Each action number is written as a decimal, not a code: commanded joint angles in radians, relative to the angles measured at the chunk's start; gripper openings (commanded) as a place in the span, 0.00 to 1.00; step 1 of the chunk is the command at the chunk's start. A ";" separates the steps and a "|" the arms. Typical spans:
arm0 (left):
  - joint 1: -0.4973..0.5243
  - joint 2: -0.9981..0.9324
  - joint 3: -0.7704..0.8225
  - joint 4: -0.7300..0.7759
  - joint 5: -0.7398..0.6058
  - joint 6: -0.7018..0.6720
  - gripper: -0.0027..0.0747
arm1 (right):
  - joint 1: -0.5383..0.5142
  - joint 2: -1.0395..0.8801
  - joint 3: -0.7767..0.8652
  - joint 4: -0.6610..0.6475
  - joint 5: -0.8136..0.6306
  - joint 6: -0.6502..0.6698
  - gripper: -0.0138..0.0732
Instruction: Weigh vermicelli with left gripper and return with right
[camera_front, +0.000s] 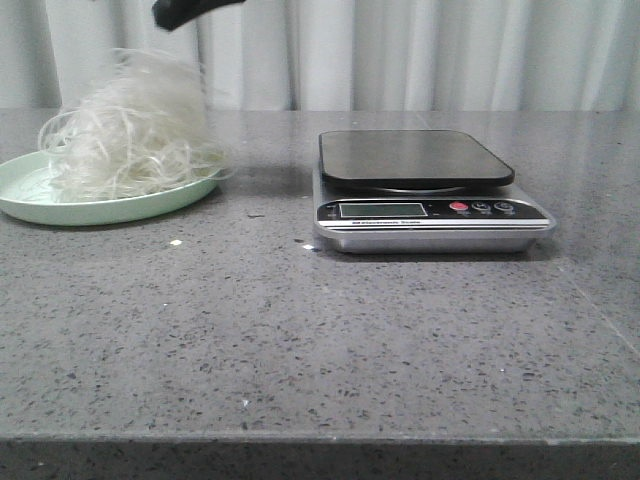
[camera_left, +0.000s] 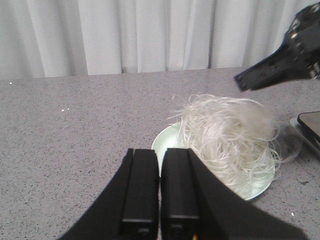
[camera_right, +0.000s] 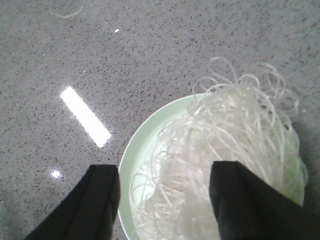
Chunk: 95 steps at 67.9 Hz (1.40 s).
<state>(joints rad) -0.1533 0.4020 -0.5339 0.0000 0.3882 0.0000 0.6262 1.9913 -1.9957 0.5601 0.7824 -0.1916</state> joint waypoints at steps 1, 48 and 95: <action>0.003 0.005 -0.029 -0.010 -0.080 -0.007 0.21 | -0.024 -0.117 -0.038 -0.057 -0.020 -0.011 0.73; 0.003 0.005 -0.029 -0.010 -0.087 -0.007 0.21 | -0.411 -0.399 -0.031 -0.242 0.185 0.000 0.33; 0.003 0.005 -0.029 -0.010 -0.088 -0.007 0.21 | -0.703 -1.030 1.056 -0.243 -0.377 0.001 0.33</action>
<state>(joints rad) -0.1533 0.4020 -0.5339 0.0000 0.3817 0.0000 -0.0694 1.0606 -1.0214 0.3118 0.5542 -0.1880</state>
